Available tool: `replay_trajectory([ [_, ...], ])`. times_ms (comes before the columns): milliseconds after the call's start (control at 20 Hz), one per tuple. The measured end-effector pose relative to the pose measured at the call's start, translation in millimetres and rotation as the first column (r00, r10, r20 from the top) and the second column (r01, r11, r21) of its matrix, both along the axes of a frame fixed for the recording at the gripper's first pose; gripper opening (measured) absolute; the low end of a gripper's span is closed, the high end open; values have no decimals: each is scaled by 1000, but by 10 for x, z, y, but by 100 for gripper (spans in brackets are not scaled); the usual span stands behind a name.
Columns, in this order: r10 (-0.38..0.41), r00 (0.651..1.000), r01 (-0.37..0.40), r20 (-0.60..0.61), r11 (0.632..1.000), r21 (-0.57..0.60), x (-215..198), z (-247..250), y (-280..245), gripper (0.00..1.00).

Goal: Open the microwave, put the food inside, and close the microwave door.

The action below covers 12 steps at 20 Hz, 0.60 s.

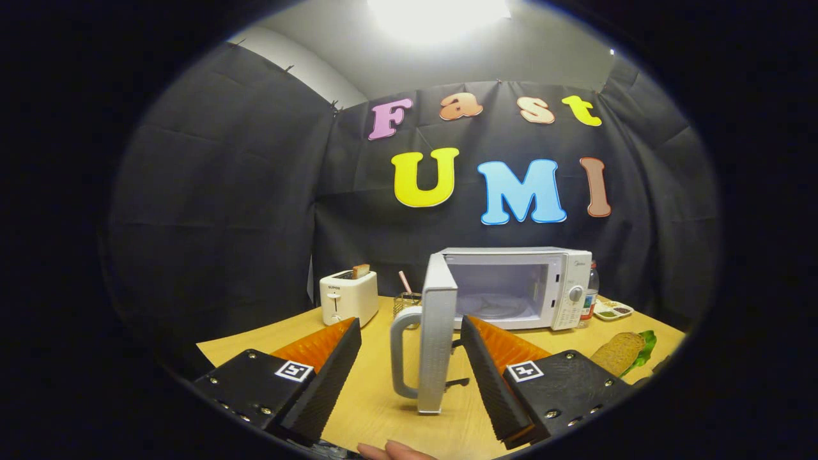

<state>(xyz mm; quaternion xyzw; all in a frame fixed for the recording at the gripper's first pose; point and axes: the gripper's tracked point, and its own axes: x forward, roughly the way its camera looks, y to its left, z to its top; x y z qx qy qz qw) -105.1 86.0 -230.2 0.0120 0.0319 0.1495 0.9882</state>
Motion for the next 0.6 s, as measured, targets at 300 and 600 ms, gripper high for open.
replay_trajectory([
  [300, -92, 995, 93, 28, 995, -23, 8, -198, -983, 95],
  [600, -260, 964, 260, 58, 965, 8, 12, -426, -2103, 95],
])
